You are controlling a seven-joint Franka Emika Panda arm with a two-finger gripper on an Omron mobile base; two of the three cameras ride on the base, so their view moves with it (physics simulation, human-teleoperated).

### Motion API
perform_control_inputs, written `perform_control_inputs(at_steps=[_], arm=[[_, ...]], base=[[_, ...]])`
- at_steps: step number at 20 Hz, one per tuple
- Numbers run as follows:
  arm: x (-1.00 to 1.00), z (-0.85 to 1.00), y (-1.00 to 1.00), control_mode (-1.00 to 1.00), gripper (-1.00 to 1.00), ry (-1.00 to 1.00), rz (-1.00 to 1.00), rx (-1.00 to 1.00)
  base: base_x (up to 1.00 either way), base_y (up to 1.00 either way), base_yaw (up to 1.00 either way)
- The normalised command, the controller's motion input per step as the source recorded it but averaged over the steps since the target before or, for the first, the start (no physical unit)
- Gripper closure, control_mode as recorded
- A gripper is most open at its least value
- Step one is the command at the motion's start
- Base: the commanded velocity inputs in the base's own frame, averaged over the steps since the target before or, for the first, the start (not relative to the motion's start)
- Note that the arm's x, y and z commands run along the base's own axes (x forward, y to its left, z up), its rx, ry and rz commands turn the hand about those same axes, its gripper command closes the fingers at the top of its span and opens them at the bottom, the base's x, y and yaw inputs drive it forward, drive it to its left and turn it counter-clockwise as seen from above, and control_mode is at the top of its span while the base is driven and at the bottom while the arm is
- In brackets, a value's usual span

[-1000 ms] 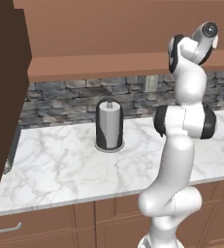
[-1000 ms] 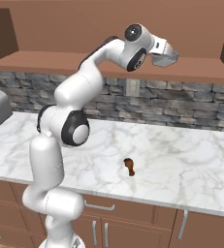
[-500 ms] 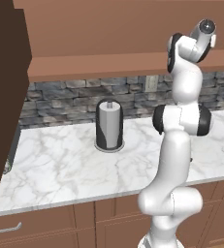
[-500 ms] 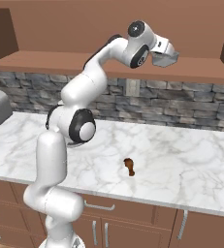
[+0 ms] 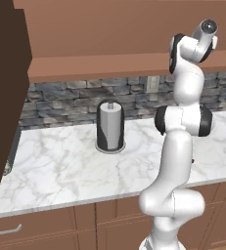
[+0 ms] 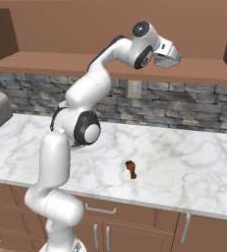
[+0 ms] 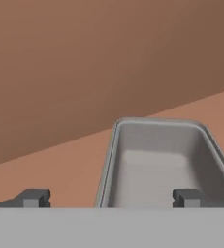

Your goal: Retrieve the tupperware from the cabinet, then place the raw meat into the tupperware to avoid contamination.

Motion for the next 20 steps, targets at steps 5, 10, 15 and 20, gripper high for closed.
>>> perform_control_inputs(at_steps=[5, 10, 15, 20], arm=[[0.03, -0.31, -0.09, -1.0, -1.0, 0.0, -0.02, 0.06], [-0.14, -0.59, -0.12, -1.0, -1.0, 0.0, -0.03, 0.06], [-0.18, -0.62, -0.02, -1.0, 1.0, 0.0, -0.03, 0.05], [-0.2, -0.61, -0.13, -1.0, 1.0, 0.0, -0.03, 0.06]], base=[[0.0, 0.0, 0.0], [0.0, 0.0, 0.0], [0.0, 0.0, 0.0], [0.0, 0.0, 0.0]])
